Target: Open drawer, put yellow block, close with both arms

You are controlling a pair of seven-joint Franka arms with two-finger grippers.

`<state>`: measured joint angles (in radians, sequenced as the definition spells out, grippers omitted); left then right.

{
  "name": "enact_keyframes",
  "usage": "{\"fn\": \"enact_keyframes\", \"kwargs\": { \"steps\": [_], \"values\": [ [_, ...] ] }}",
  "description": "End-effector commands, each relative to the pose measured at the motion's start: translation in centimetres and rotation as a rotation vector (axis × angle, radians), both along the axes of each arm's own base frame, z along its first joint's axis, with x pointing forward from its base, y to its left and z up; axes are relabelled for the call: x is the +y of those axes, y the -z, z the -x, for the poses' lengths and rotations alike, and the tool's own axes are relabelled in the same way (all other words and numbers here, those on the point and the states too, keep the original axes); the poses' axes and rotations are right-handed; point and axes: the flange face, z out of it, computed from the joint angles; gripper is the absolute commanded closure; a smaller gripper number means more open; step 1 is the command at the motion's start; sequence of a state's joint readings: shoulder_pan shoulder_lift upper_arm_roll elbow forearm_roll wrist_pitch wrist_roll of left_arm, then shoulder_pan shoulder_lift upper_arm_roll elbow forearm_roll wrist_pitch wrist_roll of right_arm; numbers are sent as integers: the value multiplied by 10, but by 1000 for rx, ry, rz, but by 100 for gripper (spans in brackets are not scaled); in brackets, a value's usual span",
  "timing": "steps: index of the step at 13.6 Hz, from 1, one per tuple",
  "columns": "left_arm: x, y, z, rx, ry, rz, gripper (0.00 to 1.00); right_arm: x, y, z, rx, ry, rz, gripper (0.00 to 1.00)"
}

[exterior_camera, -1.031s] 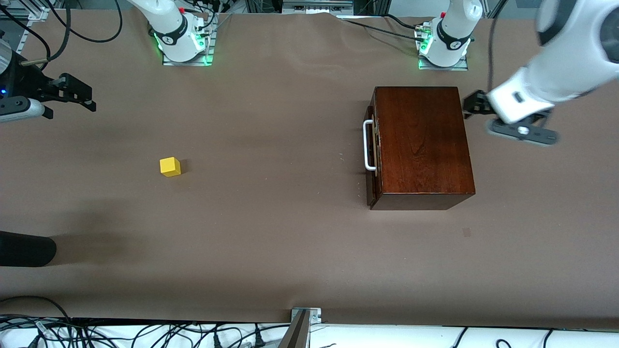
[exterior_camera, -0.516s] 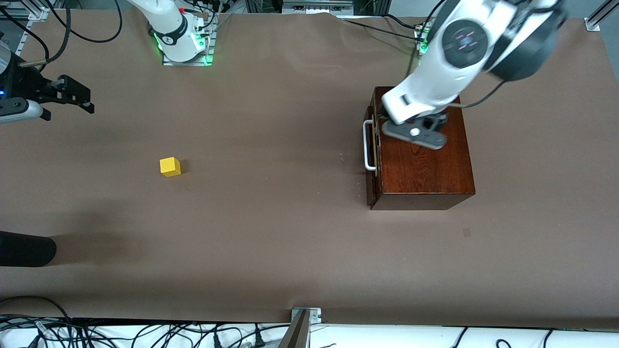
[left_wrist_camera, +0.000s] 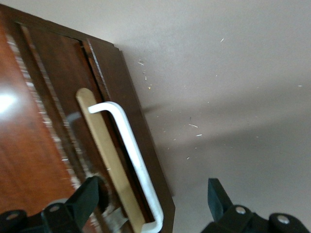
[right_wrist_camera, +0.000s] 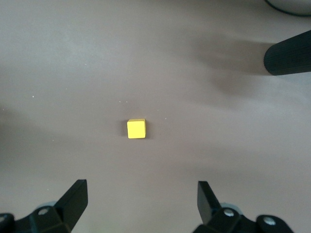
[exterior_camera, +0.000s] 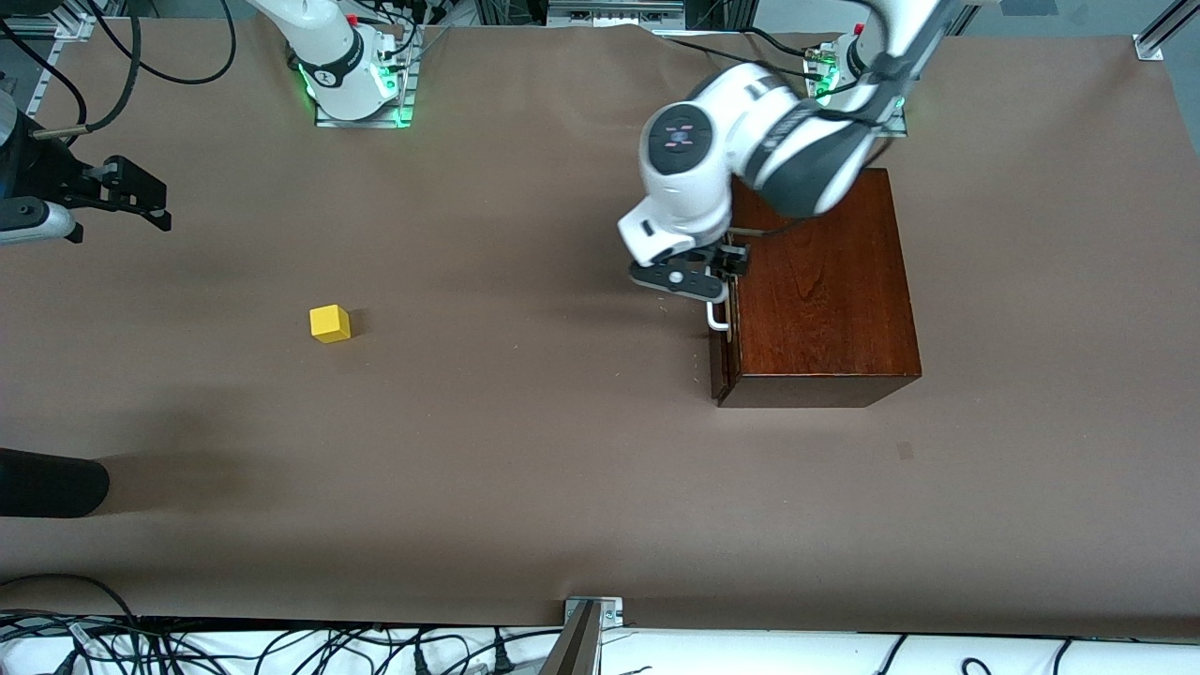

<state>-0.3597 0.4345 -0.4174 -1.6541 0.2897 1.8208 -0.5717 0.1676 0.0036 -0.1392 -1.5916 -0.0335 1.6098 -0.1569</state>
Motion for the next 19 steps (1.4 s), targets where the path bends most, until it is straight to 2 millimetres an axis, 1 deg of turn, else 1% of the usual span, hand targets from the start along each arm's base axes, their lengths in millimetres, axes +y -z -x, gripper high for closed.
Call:
{"fn": "enact_keyframes", "kwargs": {
  "steps": [1, 2, 6, 7, 12, 13, 15, 16, 19],
  "values": [
    [11, 9, 0, -27, -10, -55, 0, -2, -4, -6, -16, -10, 14, 0],
    [11, 11, 3, -24, -9, -59, 0, -2, -5, -6, -18, -9, 14, 0],
    [12, 33, 9, -45, -1, -84, 0, 0, -5, -6, -19, -18, 13, 0],
    [12, 35, 8, -52, -14, -78, 0, 0, -5, -6, -19, -18, 13, 0],
    [9, 59, 7, -53, -35, -86, 0, 3, -5, -6, -19, -21, 14, 0],
    [9, 64, 6, -67, -38, -101, 0, 3, -7, -6, -24, -22, 14, 0],
    [-2, 72, 14, -74, -46, -100, 0, 5, -8, -9, -27, -24, 15, 0],
    [-5, 71, 16, -79, -54, -98, 0, 5, -9, -9, -30, -24, 15, 0],
    [-5, 47, 16, -102, -56, -103, 0, 4, -8, -9, -27, -24, 21, 0]
  ]
}}
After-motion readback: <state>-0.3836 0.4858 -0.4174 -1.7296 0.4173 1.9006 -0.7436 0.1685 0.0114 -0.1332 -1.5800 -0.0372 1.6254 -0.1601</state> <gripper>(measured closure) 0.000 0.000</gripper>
